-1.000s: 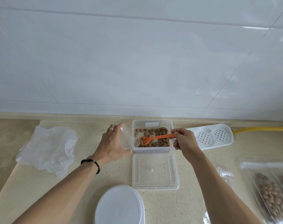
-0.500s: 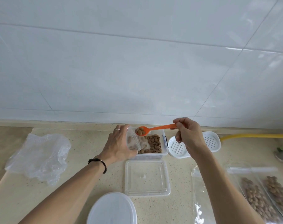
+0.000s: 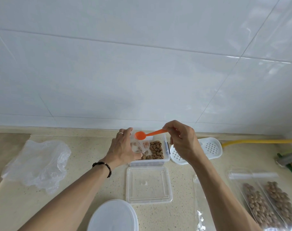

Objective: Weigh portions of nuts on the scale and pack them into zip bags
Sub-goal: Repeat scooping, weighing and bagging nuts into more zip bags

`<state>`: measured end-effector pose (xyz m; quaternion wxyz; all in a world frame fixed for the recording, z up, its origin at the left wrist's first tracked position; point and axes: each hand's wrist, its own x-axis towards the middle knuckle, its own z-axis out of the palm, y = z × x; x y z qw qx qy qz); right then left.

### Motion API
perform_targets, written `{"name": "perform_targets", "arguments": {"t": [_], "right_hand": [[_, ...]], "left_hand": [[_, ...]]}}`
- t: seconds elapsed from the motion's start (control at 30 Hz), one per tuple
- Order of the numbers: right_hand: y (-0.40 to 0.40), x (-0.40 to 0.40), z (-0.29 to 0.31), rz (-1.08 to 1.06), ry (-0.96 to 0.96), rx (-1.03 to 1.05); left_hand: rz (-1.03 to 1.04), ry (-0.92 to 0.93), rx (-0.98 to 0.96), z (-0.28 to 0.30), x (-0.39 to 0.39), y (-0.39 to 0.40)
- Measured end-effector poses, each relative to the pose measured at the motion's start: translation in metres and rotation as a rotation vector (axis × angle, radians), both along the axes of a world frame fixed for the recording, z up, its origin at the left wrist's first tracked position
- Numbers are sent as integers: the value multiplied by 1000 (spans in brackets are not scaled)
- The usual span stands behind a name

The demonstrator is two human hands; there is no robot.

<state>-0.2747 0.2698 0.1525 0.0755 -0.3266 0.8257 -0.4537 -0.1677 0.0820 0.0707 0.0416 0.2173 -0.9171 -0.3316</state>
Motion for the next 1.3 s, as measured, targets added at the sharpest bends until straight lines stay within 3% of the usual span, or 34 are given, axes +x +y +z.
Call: {"name": "perform_targets", "arguments": {"t": [0.13, 0.3, 0.5, 0.63, 0.73, 1.0, 1.3], "right_hand": [[9, -8, -6, -164, -27, -107], [18, -20, -39, -239, 92, 122], [10, -32, -67, -91, 415, 221], [7, -43, -72, 19, 440, 370], [8, -45, -75, -5, 270, 369], [17, -29, -94, -355, -403, 136], [24, -24, -101, -563, -662, -109]], "left_hand": [[-17, -50, -76, -6, 6, 1], [-26, -62, -148, -20, 16, 4], [-6, -52, -149, -30, 11, 2], [-21, -47, -121, -35, 8, -1], [-31, -45, -96, -38, 7, -2], [-42, -24, -70, -42, 7, -4], [-39, 0, -36, -42, 8, -7]]}}
